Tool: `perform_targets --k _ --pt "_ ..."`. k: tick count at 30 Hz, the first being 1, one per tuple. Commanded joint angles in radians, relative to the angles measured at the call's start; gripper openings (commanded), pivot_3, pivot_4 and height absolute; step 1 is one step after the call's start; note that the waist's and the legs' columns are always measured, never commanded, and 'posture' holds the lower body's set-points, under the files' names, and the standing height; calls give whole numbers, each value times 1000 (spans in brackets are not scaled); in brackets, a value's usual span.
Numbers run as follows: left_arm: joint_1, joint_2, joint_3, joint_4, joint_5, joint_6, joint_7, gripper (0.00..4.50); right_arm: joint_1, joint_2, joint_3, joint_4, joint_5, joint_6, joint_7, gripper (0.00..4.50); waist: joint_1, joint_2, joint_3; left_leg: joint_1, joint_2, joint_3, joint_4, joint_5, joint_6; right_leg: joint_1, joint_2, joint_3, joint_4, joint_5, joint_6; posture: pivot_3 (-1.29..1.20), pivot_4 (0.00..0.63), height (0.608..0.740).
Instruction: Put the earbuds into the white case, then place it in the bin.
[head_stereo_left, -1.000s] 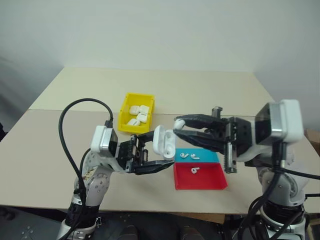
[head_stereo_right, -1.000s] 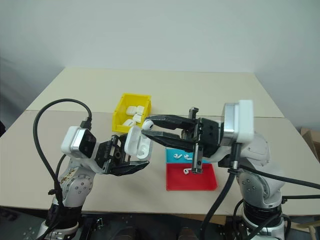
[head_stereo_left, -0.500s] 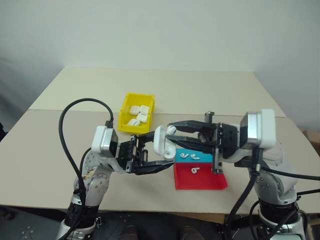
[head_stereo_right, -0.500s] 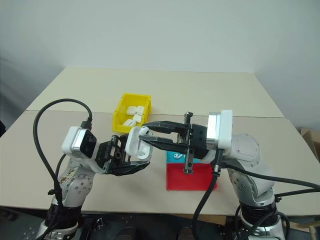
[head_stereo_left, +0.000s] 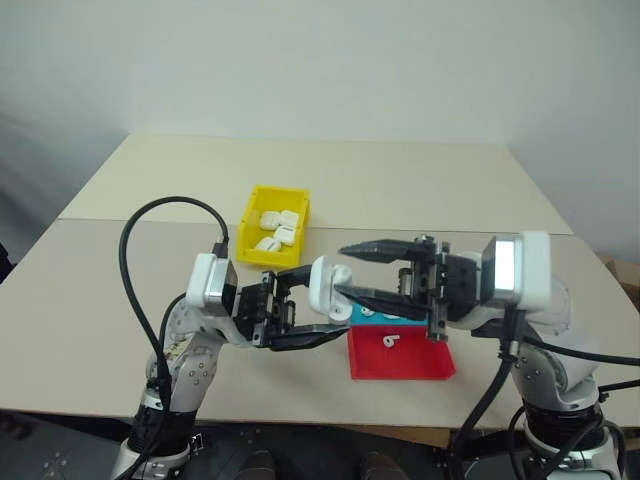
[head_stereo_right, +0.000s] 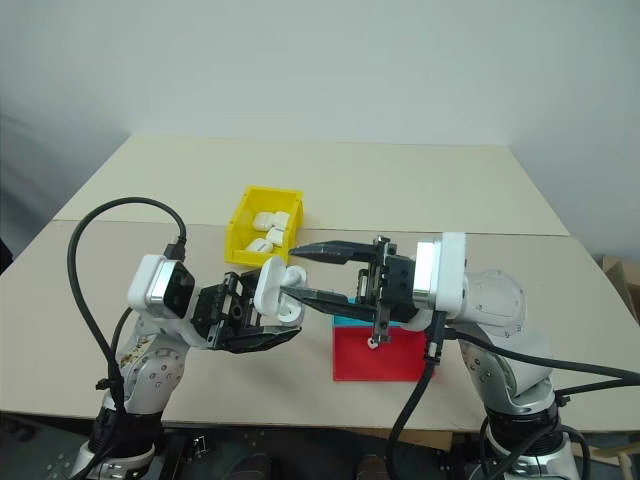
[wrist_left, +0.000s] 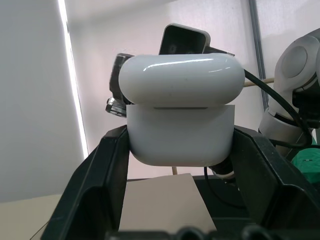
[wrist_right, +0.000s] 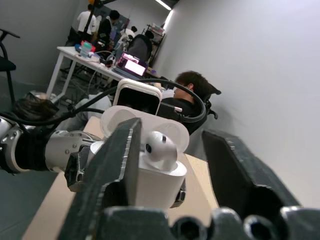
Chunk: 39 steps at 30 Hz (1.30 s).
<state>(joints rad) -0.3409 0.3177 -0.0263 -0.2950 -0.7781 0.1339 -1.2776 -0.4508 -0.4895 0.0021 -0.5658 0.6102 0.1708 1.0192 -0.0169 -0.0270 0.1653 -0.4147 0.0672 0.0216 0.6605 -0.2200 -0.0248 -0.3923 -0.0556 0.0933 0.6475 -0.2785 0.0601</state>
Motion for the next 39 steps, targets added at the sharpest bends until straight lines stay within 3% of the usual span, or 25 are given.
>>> perform_targets --k 1,9,15,19,23,30,35,39 --pt "-19 -11 8 -28 -15 -25 3 2765 11 -21 41 0 -31 -17 19 2631 1 0 0 0 0 0 0 0 0 0 0 0 0 0 0 0 150 740" --pt "0 -7 10 4 26 -60 -25 2765 -2 -51 33 11 -26 -29 16 2631 1 0 0 0 0 0 0 0 0 0 0 0 0 0 0 0 150 740" --pt "97 112 72 119 119 -204 -160 2765 -118 -290 -24 52 54 259 17 2631 -5 0 0 0 0 0 0 0 0 0 0 0 0 0 0 0 150 740" --pt "179 177 99 135 137 -257 -201 2765 -243 -442 76 135 -2 452 64 2631 -2 0 0 1 1 1 -1 0 0 -1 0 0 0 -1 -2 0 150 740" --pt "255 208 113 137 158 -312 -222 2765 -390 -521 303 227 -231 469 166 2631 -2 0 0 0 1 2 -1 0 0 -3 -1 1 -1 -1 -2 0 150 740" --pt "320 199 103 95 172 -339 -176 2765 -603 -435 621 437 -593 326 310 2631 -2 1 0 -3 1 4 -1 0 0 -9 -1 2 1 -1 -2 0 150 740" --pt "334 188 92 77 182 -349 -145 2765 -636 -364 684 594 -752 29 356 2631 2 1 0 -8 1 4 -1 0 0 -13 -1 1 1 -1 -2 0 150 740" --pt "356 190 85 58 184 -360 -131 2765 -644 -308 688 677 -778 -120 432 2631 2 1 0 -8 1 4 -1 0 0 -12 -1 1 1 -1 -2 0 150 740"
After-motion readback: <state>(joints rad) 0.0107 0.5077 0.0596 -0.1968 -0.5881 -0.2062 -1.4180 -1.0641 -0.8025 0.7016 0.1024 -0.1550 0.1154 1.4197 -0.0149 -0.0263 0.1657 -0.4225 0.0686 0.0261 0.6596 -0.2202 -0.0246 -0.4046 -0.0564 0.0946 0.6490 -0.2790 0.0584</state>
